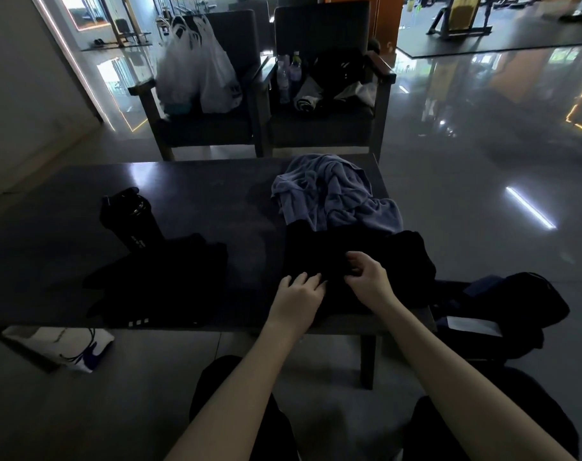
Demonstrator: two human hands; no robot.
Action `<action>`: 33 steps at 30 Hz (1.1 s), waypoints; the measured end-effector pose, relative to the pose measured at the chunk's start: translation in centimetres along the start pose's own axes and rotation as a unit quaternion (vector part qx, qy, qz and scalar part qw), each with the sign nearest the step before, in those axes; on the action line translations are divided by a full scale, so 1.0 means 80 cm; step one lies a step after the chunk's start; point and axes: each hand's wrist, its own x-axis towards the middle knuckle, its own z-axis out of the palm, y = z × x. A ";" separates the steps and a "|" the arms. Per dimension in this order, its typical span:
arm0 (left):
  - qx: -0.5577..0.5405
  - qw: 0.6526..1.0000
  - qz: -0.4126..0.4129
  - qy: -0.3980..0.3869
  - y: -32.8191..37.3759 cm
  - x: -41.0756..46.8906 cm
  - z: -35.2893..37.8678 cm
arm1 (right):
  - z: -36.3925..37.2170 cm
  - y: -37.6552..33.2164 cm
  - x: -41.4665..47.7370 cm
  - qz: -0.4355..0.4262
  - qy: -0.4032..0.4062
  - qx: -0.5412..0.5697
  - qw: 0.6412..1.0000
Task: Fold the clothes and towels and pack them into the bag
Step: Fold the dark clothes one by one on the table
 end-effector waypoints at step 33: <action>-0.162 0.961 -0.199 -0.106 0.010 0.022 0.033 | -0.077 0.036 -0.009 0.157 0.207 0.024 0.965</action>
